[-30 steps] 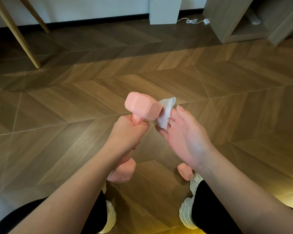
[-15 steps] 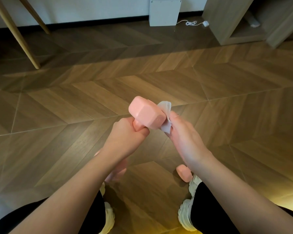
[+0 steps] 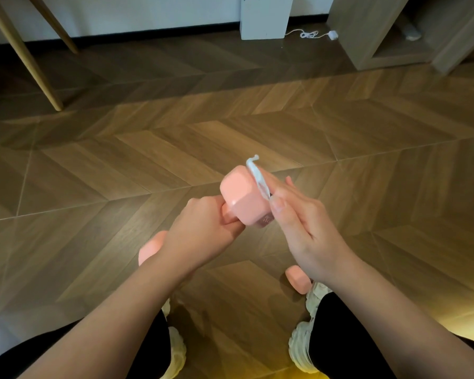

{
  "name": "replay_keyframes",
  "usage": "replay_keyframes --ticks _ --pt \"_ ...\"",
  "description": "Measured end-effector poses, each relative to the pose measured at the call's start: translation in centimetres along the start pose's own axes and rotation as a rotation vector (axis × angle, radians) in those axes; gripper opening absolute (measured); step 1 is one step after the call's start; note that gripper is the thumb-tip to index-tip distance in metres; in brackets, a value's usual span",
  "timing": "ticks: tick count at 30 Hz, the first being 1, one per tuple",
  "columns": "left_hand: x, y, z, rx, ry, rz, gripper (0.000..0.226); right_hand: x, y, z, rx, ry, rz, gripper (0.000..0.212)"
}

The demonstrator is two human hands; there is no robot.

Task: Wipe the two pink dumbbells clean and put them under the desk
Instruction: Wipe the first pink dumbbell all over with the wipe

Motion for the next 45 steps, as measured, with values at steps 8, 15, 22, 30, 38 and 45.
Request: replay_keyframes --ticks 8,15,22,30,38,45 --pt "0.4 0.6 -0.4 -0.053 0.033 0.031 0.048 -0.3 0.3 -0.4 -0.013 -0.082 -0.001 0.048" --pt "0.8 0.6 -0.4 -0.067 0.042 0.014 0.046 -0.2 -0.3 0.0 0.008 -0.024 0.001 0.052" --pt "-0.2 0.0 0.3 0.016 -0.097 -0.146 0.045 -0.3 -0.2 -1.1 -0.011 -0.123 -0.097 0.051" --pt "-0.4 -0.3 0.1 0.059 0.032 -0.257 0.046 1.3 -0.6 -0.3 0.027 0.056 0.100 0.055" --pt "0.2 0.4 -0.5 -0.078 0.086 -0.028 0.042 0.3 -0.3 -0.4 0.000 -0.037 0.125 0.049" --pt "-0.5 0.5 0.5 0.029 -0.100 -0.229 0.040 0.5 -0.4 -0.9 0.004 -0.087 0.016 0.048"
Point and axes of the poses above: each hand's wrist, its own z-axis towards the middle knuckle, its own y-axis out of the palm, x = y × z, the point moved 2 cm from there along z, towards the middle knuckle
